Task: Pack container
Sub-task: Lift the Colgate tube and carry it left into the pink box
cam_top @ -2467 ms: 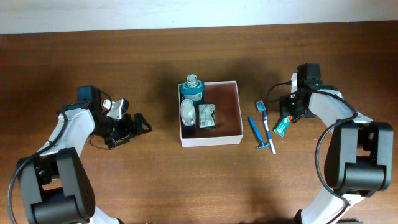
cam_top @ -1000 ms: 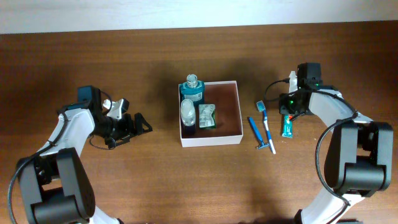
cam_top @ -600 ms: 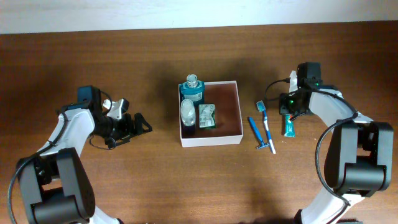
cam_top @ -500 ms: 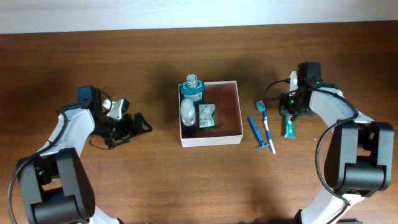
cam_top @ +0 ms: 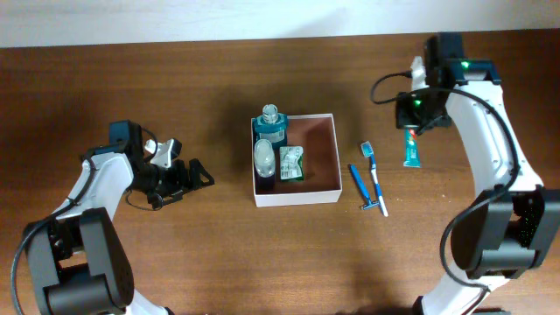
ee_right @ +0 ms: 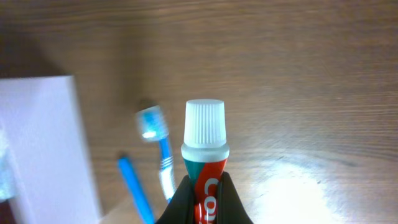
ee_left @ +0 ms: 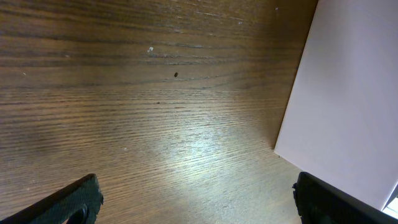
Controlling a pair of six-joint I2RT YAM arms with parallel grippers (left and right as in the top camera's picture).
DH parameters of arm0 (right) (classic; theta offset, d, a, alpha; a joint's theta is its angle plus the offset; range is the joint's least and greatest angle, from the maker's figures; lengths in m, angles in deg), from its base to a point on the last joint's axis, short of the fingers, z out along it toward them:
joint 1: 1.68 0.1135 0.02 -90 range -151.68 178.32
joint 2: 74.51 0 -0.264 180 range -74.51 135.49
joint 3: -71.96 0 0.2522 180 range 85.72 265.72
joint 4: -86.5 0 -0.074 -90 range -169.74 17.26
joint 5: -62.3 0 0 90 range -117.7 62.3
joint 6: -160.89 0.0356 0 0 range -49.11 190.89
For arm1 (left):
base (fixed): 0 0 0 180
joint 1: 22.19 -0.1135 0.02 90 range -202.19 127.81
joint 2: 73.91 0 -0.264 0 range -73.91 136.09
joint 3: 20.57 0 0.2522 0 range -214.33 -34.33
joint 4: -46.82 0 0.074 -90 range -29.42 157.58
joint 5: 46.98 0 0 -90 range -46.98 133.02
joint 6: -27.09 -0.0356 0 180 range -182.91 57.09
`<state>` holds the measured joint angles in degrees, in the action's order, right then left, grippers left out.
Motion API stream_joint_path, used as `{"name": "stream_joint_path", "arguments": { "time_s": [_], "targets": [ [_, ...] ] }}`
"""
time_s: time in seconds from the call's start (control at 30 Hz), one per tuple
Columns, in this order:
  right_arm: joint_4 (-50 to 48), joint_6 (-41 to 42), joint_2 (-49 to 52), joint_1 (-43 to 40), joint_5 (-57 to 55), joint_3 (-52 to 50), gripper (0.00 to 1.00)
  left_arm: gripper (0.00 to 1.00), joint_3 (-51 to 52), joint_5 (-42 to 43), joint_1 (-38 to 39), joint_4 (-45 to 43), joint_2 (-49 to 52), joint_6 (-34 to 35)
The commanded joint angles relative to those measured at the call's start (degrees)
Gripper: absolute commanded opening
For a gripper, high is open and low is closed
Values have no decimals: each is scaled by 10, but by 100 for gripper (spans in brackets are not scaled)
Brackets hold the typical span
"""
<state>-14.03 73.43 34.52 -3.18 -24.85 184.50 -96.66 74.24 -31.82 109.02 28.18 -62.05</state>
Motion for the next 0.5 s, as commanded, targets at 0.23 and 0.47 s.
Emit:
{"name": "stream_joint_path", "arguments": {
  "time_s": [0.23,0.47],
  "targets": [
    [39,101,-56,111,28,25,4,99,3,2,-2,0,-15,-7],
    [19,144,-54,174,27,25,4,99,3,2,-2,0,-15,-7]
  ]
}}
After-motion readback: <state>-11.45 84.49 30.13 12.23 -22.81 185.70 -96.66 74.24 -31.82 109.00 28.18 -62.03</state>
